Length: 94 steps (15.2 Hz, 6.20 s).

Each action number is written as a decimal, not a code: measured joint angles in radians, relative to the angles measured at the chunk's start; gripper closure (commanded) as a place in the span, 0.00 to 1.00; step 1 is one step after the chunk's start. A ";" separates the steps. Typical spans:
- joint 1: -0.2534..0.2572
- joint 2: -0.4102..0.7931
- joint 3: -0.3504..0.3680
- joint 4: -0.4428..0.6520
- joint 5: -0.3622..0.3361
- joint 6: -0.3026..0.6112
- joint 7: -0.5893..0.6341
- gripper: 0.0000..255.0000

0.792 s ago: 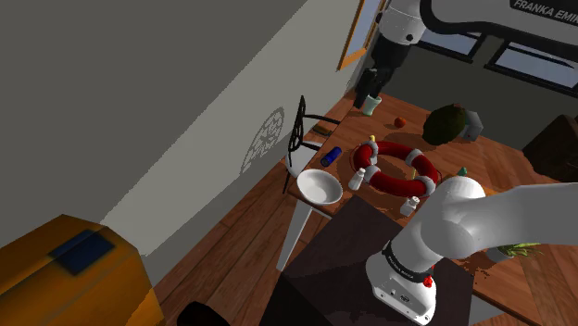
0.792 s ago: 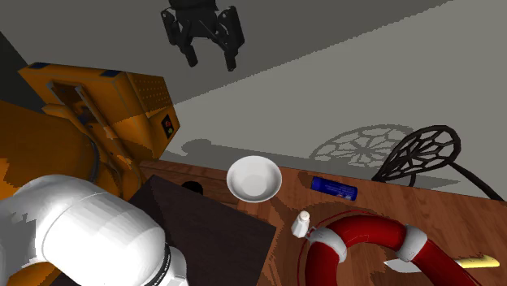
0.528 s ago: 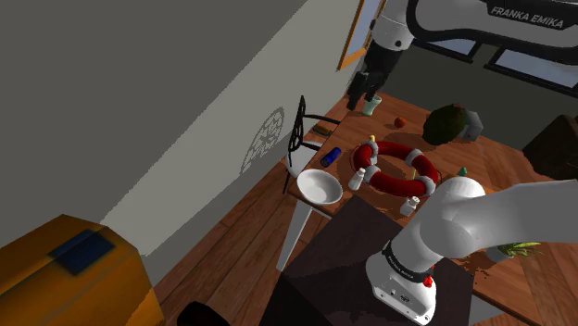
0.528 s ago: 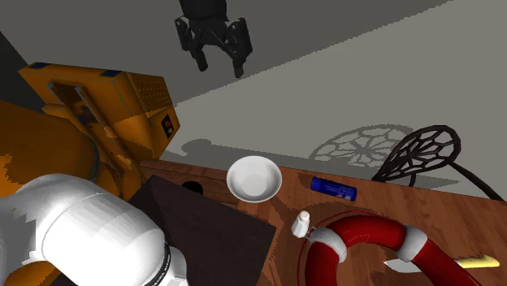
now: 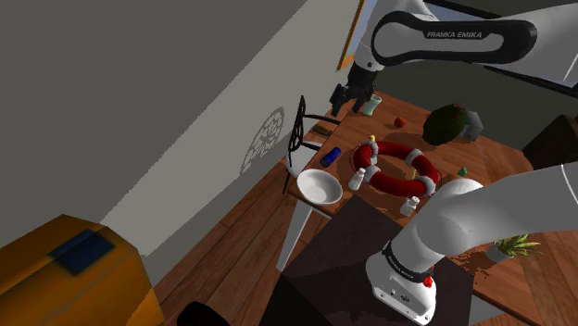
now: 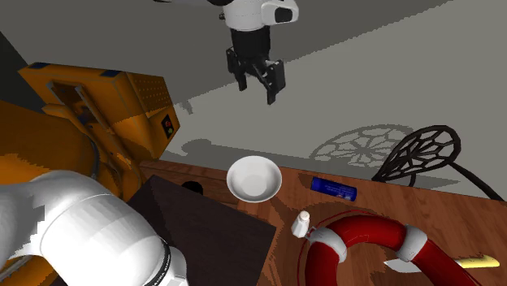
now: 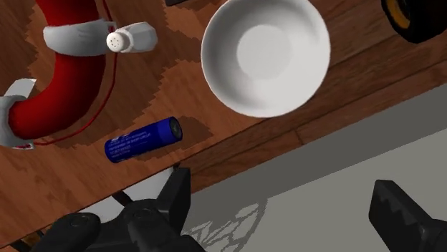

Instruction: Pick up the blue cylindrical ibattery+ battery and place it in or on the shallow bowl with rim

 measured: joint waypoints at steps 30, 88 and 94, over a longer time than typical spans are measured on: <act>-0.268 0.915 -0.182 0.212 0.533 0.695 0.120 0.00; -0.211 0.742 -0.250 0.160 0.429 0.595 0.302 1.00; -0.138 0.555 -0.229 -0.080 0.322 0.682 0.458 1.00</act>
